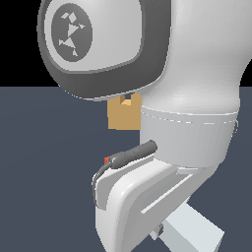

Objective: Insert the peg into the horizontal hole in a box.

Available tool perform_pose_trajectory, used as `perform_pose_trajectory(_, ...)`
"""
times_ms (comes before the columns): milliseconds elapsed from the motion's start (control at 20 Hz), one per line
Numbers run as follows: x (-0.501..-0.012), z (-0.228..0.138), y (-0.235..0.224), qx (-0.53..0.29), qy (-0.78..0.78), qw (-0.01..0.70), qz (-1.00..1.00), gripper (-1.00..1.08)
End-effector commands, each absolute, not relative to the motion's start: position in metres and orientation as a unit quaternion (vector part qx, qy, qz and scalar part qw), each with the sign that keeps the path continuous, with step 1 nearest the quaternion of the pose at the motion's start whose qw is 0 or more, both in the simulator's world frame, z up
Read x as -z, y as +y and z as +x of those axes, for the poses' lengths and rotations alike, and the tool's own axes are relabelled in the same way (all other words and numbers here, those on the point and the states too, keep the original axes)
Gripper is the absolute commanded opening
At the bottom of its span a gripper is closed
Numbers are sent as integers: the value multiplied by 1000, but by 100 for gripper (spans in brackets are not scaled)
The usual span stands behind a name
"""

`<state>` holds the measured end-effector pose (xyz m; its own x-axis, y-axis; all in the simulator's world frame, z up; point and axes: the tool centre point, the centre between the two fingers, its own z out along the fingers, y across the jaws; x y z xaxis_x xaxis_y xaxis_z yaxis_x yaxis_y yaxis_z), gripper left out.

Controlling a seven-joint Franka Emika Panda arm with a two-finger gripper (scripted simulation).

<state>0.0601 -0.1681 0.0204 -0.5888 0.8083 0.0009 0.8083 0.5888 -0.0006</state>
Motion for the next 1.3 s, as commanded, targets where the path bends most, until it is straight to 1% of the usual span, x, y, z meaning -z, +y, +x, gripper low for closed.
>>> perform_pose_trajectory(0,-21,61,-168,0,-891,0,-453,-100)
perform_pose_trajectory(700,-23,56,-163,0,-887,0,-462,-100)
perform_pose_trajectory(1250,-42,31,-129,0,-859,0,-512,-100)
